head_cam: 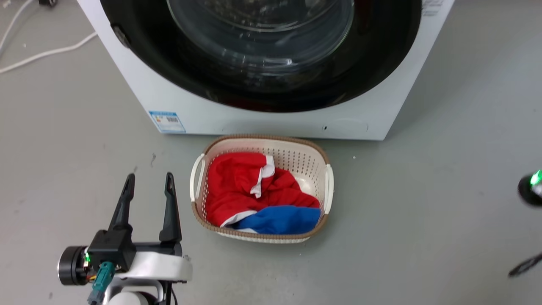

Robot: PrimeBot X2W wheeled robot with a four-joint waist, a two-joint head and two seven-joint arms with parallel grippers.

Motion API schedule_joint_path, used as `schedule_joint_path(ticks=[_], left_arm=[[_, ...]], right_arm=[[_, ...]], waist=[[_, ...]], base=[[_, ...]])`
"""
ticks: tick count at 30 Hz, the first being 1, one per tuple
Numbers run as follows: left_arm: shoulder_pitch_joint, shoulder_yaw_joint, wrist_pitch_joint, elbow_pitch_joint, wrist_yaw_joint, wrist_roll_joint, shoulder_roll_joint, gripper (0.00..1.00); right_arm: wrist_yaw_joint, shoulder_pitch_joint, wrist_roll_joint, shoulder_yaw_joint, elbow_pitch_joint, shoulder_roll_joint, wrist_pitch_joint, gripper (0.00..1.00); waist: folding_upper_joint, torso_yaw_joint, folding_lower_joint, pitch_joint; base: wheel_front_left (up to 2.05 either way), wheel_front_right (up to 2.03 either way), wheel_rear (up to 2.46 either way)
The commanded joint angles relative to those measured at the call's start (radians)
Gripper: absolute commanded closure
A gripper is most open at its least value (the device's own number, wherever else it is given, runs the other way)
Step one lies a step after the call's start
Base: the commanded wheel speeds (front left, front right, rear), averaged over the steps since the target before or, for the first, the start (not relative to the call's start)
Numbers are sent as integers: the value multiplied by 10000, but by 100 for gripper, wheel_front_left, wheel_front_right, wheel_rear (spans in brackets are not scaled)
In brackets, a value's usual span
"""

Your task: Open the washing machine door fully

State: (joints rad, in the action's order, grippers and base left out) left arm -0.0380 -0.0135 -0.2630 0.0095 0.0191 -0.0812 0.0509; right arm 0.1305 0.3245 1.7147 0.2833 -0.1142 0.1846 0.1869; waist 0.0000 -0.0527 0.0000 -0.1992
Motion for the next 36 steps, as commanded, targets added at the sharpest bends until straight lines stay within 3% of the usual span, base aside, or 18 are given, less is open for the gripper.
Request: schedule_joint_path(ticks=[1,10,21,36], left_arm=[[-283,-22,-28,-117,51,74,-6,0],[-999,-246,-28,-507,136,138,-4,0],[-1631,-719,-28,-852,379,-58,-4,0],[-1964,-1120,-27,-1011,629,-332,-4,0]], right_arm=[[5,763,-104,1,-262,277,219,100],[5,3768,-523,-517,-1793,1313,1062,100],[5,6965,-1635,-1972,-3910,2453,2278,100],[5,9030,-3096,-3367,-5206,2760,3315,100]], waist=[[0,-197,0,-520],[0,-482,0,-1731],[0,-922,0,-3057],[0,-1269,0,-3837]], base=[[0,0,0],[0,0,0],[0,0,0],[0,0,0]])
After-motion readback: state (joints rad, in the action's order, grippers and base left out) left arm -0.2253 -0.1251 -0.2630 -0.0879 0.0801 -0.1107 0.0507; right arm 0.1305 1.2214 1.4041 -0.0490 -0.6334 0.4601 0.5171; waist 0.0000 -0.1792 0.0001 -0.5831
